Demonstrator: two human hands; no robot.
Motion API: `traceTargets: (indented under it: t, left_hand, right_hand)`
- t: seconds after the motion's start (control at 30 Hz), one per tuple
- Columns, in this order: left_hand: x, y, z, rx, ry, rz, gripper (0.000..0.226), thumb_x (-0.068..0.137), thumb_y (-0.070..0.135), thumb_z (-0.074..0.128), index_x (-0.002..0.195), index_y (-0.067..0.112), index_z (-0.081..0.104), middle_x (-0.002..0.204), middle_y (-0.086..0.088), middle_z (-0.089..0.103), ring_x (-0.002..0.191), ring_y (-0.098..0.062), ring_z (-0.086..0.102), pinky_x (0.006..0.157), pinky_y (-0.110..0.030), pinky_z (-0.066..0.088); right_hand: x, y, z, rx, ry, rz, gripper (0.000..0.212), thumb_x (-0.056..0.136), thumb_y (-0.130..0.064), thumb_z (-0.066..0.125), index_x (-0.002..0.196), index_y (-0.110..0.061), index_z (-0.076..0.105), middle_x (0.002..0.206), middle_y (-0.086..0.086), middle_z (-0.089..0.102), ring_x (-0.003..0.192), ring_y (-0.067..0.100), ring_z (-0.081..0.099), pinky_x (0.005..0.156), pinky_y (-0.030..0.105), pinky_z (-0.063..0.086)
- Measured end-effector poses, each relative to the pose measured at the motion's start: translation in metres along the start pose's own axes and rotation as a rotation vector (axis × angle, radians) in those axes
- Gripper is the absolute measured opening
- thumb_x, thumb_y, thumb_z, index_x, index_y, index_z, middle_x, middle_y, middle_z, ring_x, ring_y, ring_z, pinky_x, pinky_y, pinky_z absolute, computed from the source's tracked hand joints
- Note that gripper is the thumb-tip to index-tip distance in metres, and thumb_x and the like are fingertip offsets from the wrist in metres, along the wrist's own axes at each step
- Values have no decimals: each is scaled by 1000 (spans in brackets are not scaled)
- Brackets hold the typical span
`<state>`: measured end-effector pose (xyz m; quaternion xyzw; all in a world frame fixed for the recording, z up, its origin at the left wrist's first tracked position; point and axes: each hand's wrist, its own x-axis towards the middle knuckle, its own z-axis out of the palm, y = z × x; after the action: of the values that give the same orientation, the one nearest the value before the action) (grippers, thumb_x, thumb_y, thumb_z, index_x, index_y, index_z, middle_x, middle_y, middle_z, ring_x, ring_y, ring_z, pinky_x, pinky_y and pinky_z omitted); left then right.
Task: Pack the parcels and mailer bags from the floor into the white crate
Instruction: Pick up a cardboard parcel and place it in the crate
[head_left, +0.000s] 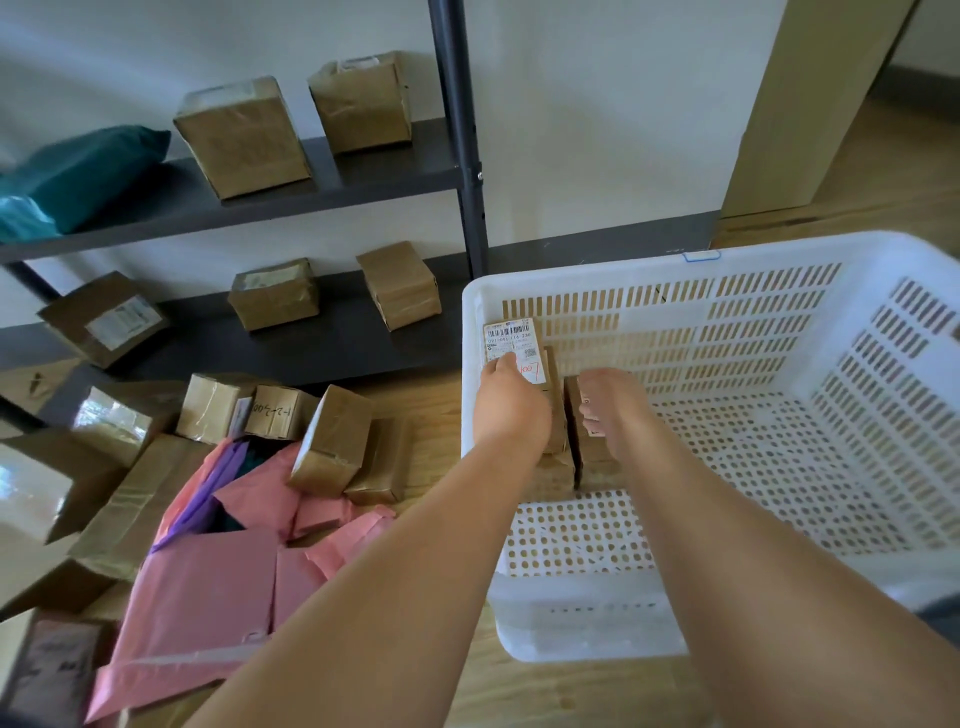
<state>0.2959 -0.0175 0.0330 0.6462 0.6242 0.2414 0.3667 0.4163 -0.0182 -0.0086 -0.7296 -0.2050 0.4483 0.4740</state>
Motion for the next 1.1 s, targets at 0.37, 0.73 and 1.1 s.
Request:
traceTargets:
  t: [0.37, 0.73, 1.1]
  left_hand:
    - [-15, -39, -102, -5, 279, 85, 51, 97, 3, 41, 145, 23, 39, 148, 0, 39, 120, -16, 53, 84, -20, 42]
    - [19, -171, -213, 27, 274, -224, 40, 95, 11, 50, 135, 9, 50, 137, -10, 52, 128, -29, 47, 101, -36, 43]
    - [96, -237, -190, -154, 212, -452, 31, 96, 19, 49, 120, 4, 62, 120, -17, 63, 112, -35, 60, 95, -42, 50]
  right_hand:
    - [-83, -54, 53, 38, 14, -296, 17, 97, -23, 54, 108, -21, 66, 99, -3, 67, 90, 14, 67, 88, 34, 57]
    - [-130, -33, 167, -205, -276, -277, 25, 96, -20, 55, 119, -24, 63, 106, -4, 63, 102, 18, 62, 94, 38, 54]
    - [-61, 12, 264, -570, -263, -143, 40, 97, -29, 54, 136, -19, 53, 135, 4, 55, 121, 25, 52, 90, 32, 41]
